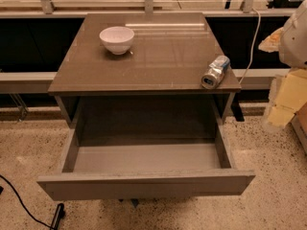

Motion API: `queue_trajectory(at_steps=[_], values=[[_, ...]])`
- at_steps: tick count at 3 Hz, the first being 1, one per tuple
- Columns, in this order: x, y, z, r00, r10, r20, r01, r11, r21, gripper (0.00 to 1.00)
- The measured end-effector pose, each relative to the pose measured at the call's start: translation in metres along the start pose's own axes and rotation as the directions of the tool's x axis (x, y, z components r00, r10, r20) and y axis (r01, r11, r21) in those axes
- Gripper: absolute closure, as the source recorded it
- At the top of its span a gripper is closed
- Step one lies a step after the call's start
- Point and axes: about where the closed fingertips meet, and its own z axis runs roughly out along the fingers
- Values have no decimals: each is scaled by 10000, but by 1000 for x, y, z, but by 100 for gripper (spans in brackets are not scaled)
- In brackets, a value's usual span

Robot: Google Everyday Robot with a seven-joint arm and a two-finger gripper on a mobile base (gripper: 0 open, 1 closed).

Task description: Place redbull can into top drawer

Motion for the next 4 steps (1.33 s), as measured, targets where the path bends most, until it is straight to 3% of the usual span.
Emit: queue_trajectory(at_steps=[2, 3, 4], values=[[-6, -3, 4, 9998, -193, 88, 194, 9998, -78, 0], [-29, -30, 27, 9878, -1524, 304, 1535, 9875, -352, 0], [-64, -78, 68, 9223, -3781, 801, 3833, 9213, -647, 0]])
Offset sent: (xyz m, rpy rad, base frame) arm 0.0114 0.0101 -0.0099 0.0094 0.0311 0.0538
